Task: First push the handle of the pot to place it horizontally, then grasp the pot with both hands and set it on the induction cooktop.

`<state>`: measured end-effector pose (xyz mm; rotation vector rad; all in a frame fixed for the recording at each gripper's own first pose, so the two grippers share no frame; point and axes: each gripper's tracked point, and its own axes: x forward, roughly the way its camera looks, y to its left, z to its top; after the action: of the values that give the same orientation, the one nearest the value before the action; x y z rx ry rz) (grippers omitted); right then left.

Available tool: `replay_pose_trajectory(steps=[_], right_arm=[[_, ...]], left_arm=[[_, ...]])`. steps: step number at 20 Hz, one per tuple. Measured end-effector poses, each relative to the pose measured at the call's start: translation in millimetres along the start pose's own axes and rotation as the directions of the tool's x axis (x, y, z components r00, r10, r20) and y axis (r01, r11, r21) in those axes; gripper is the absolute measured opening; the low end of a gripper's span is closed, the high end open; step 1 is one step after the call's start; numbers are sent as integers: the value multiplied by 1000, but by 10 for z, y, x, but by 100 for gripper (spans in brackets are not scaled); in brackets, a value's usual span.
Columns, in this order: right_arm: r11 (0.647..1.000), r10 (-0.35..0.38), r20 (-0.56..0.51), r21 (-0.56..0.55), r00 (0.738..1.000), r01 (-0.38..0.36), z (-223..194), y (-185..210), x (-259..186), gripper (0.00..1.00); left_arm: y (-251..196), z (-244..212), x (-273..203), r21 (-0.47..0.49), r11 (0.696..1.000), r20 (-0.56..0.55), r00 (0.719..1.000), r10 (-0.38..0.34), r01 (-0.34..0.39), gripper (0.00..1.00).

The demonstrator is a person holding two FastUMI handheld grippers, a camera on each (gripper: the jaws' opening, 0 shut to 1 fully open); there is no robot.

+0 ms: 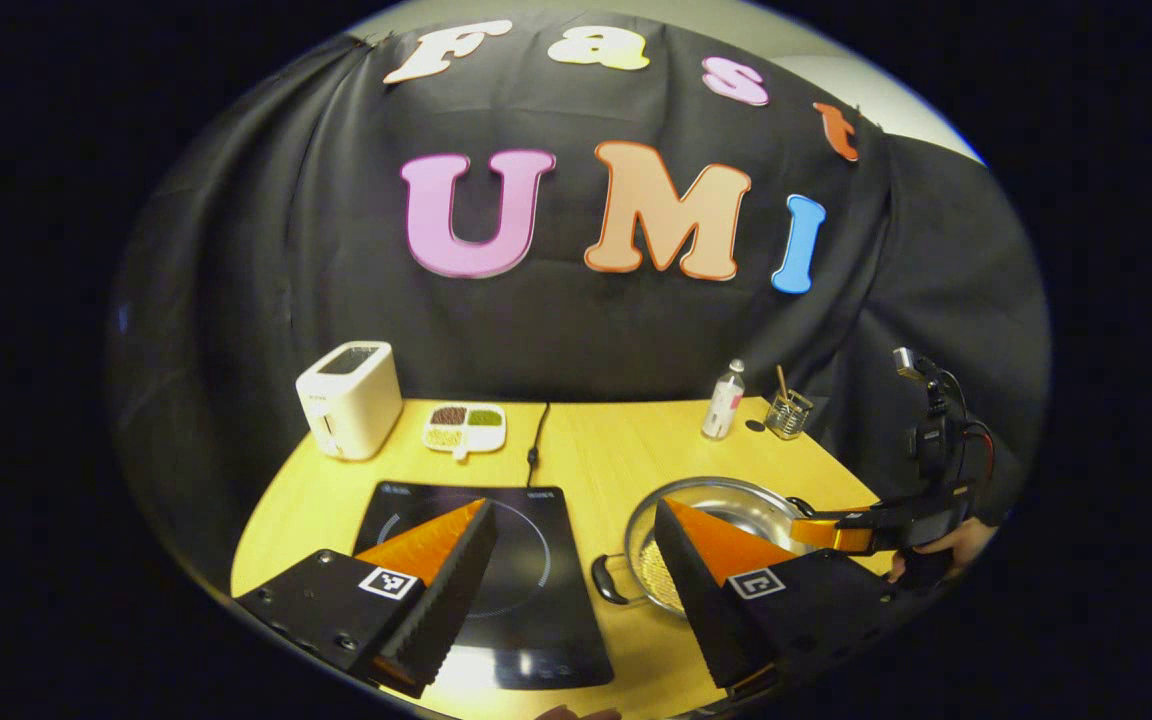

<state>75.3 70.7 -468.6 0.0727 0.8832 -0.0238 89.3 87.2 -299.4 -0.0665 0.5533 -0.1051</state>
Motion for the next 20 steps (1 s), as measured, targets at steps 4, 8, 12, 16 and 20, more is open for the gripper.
replay_pose_trajectory(steps=[4,8,12,16,20], right_arm=[[996,22,16,-81,1000,-21,75,-196,107,76],[997,5,12,-74,1000,-4,145,-463,292,88],[997,-15,-11,-75,1000,14,156,-685,500,89],[998,-9,-63,-65,998,5,72,-751,704,87],[996,-1,-106,-84,994,-8,-33,-785,876,87]], left_arm=[[-170,-204,216,-31,999,-57,998,37,-39,97],[-309,-661,452,-40,998,-155,987,51,-58,100],[-328,-978,726,-19,997,-234,969,74,-80,98],[-270,-1232,947,-36,992,-310,945,101,-118,98],[-252,-1451,1143,-36,991,-369,923,108,-130,94]])
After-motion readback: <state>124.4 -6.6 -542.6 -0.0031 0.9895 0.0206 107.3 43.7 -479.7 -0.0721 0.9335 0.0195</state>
